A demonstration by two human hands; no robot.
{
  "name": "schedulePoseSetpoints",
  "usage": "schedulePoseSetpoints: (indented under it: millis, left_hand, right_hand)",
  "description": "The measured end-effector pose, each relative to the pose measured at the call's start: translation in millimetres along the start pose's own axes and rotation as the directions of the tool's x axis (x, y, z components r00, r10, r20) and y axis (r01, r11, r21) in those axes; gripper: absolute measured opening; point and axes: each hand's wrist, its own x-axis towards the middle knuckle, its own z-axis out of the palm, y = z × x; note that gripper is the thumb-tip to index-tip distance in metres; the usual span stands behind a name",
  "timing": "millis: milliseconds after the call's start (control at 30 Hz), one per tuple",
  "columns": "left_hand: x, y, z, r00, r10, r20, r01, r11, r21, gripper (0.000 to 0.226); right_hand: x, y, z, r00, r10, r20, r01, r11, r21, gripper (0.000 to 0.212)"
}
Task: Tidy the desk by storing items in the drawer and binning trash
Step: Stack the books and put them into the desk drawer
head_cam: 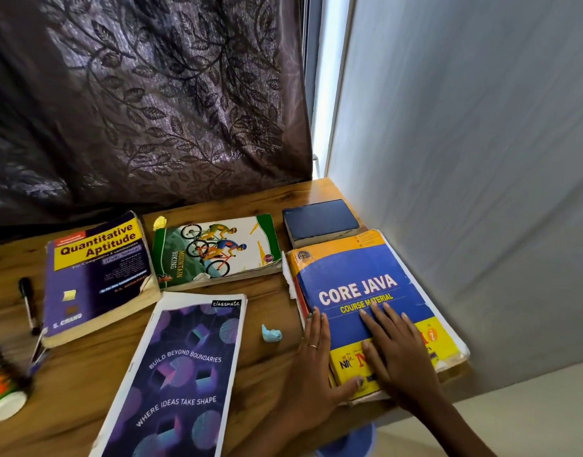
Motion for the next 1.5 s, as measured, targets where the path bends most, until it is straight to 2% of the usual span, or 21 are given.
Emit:
schedulePoseSetpoints:
  millis: [167, 300, 367, 600, 767, 867, 933, 1033, 1133, 1267, 1367, 1500]
  left_hand:
    - [-9.7, 0.5, -18.0, 0.998, 0.058, -0.033, -0.060, 0.997, -0.044, 0.089]
    - [-20.6, -13.9, -45.5, 0.985, 0.115, -0.131, -0.096, 0.985, 0.143, 0.074]
    - [-22.9, -28.0, -60.5, 0.969, 0.105, -0.222, -0.068, 0.983, 0.170, 0.073]
    - [-41.2, -91.2, -123.0, 0.910, -0.004, -0.414, 0.116, 0.963, 0.244, 0.069]
    - [-58.7, -143.5, -177.0, 0.764, -0.205, -0.612, 0.437, 0.862, 0.256, 0.063]
    - [-67.3, -177.0, -202.0, 0.704, -0.325, -0.632, 0.609, 0.734, 0.301, 0.063]
    - [-72.9, -191.9, -211.7, 0.712, -0.380, -0.591, 0.652, 0.669, 0.356, 0.068]
    - [-75.5, -204.5, -216.6, 0.761, -0.328, -0.560, 0.617, 0.633, 0.468, 0.074]
    - [-69.0, -212.6, -223.3, 0.779, -0.272, -0.565, 0.585, 0.638, 0.500, 0.071]
    - [-56.2, -219.6, -233.5, 0.838, -0.202, -0.506, 0.501, 0.651, 0.570, 0.069]
    - [-50.6, -220.3, -232.8, 0.888, -0.158, -0.432, 0.418, 0.670, 0.613, 0.079]
    - [-47.9, -220.1, -238.2, 0.906, -0.087, -0.414, 0.360, 0.674, 0.645, 0.082]
  right_hand:
    - [11.3, -18.1, -3.7, 0.994, 0.025, -0.104, -0.014, 0.995, 0.103, 0.057]
    - [27.4, -55.2, -1.5, 0.986, -0.066, -0.150, 0.091, 0.982, 0.163, 0.042]
    - [37.5, -76.8, 1.5, 0.982, -0.113, -0.151, 0.142, 0.970, 0.198, 0.042]
    - [75.3, -163.2, 10.8, 0.940, -0.316, -0.126, 0.339, 0.904, 0.261, 0.040]
    - [105.3, -232.0, 21.5, 0.917, -0.399, 0.016, 0.350, 0.821, 0.452, 0.024]
    - [128.1, -276.5, 26.0, 0.927, -0.369, 0.072, 0.258, 0.765, 0.590, 0.024]
    - [143.7, -302.2, 28.2, 0.933, -0.318, 0.169, 0.137, 0.748, 0.649, 0.028]
    - [162.8, -329.4, 36.8, 0.906, -0.239, 0.350, -0.059, 0.747, 0.662, 0.034]
    - [170.4, -342.3, 48.0, 0.869, -0.157, 0.469, -0.227, 0.715, 0.661, 0.029]
    - [175.4, -346.7, 54.7, 0.846, -0.083, 0.527, -0.353, 0.652, 0.671, 0.007]
    - [177.6, -347.3, 56.6, 0.830, -0.022, 0.558, -0.435, 0.600, 0.671, 0.011]
    - [179.4, -345.9, 56.8, 0.806, -0.019, 0.592, -0.504, 0.503, 0.702, 0.012]
